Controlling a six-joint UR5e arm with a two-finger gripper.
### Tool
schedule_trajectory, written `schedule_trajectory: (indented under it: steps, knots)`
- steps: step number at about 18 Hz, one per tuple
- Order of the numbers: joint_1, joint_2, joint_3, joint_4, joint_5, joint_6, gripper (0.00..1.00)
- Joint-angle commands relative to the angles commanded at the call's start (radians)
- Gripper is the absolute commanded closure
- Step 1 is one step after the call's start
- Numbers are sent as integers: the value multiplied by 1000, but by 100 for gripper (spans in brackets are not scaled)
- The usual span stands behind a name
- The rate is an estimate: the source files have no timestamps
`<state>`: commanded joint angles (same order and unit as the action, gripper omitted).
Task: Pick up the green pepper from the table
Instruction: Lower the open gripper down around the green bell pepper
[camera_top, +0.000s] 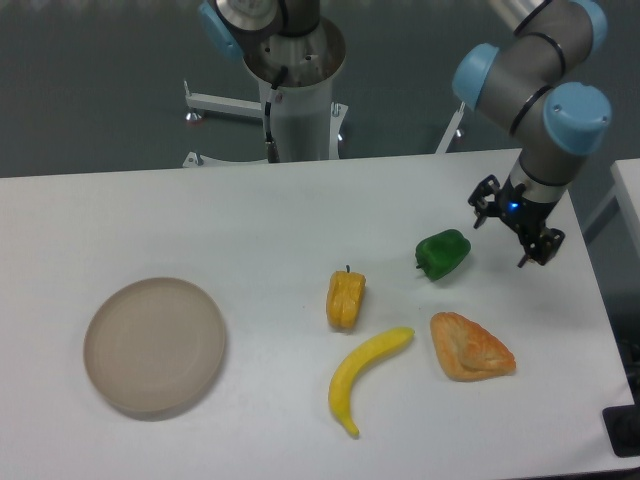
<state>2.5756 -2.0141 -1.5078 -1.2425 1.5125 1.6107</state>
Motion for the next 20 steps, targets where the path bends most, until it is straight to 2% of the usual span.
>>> schedule_trajectory:
  steps: [3,8,11,14,20]
  knots:
    - [-6,21,-35,23,0,-11,0]
    - [-9,18,-58,51,-2,-14,0]
    - [-8,20,-104,104,-3,-11,0]
    - [-6,25,-149,123,-8,-12,0]
    - [-8,29,-180,144,-18,-28,0]
